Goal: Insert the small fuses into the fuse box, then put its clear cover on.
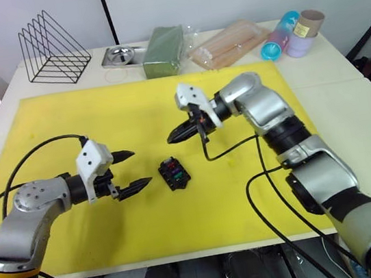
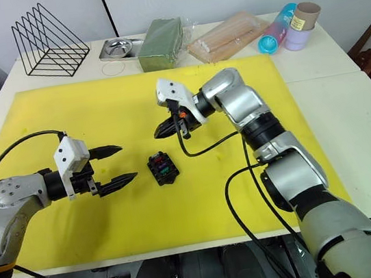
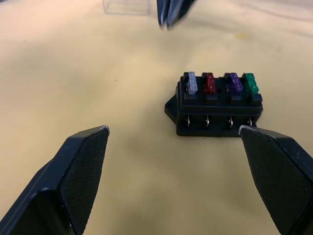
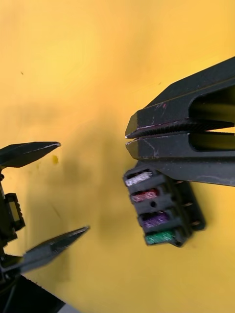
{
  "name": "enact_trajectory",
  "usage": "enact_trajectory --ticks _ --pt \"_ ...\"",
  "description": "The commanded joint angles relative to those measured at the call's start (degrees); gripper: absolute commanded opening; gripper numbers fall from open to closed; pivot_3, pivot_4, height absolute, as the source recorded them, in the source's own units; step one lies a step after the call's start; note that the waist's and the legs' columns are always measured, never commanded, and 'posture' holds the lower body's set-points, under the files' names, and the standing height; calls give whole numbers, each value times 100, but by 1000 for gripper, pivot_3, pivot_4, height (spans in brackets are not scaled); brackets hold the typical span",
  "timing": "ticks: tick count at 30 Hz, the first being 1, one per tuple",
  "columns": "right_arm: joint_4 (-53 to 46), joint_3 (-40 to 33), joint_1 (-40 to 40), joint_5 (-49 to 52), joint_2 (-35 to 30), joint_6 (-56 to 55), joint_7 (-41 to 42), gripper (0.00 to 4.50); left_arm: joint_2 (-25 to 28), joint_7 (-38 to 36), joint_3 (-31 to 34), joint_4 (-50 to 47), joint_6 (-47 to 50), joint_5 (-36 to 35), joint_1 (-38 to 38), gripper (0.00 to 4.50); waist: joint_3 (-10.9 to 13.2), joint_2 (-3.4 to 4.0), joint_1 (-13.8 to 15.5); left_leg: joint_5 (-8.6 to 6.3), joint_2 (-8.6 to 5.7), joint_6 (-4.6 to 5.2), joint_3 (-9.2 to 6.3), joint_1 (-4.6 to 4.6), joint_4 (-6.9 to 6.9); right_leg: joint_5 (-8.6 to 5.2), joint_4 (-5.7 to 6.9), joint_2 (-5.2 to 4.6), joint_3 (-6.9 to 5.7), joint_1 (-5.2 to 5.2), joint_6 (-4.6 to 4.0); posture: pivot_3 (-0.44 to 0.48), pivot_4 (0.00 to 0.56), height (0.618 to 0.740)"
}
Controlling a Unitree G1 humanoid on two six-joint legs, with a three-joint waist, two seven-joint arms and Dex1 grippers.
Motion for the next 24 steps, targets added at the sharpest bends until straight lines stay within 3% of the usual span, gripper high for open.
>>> enact_trajectory --ticks 1,8,11,15,22,24 --pt "-974 -537 345 442 -159 -3 -372 39 242 -145 360 -257 45 -197 120 4500 0 0 -1 0 0 0 0 0 0 0 0 0 0 0 0 0 150 740" --pt "-2366 -720 1352 603 -1469 285 -372 39 757 -409 1057 -656 255 -474 789 4500 2 -1 11 0 1 0 3 0 -1 -1 -4 -3 2 0 -1 0 150 740" --pt "-2673 -783 1651 664 -1982 394 -357 640 944 -570 1383 -682 277 -542 1081 4500 2 -1 7 0 2 0 3 1 1 -2 -5 -2 2 1 -3 0 150 740" --pt "-2776 -915 2073 707 -2704 304 -247 2044 1136 -741 1802 -617 239 -487 1480 4500 3 -1 5 0 2 0 5 2 -3 -5 -8 -1 3 -1 -5 0 150 740" --pt "-2512 -1055 2113 791 -2972 411 -494 4476 1157 -822 1994 -565 222 -495 1623 4500 4 -1 0 0 4 0 10 4 -1 -12 -7 3 8 -2 -18 0 150 740" --pt "-2456 -1044 2080 779 -2955 461 -601 4476 1097 -794 1911 -569 171 -497 1565 4500 4 -2 2 0 3 0 11 2 -1 -11 -8 1 8 -2 -17 0 150 740"
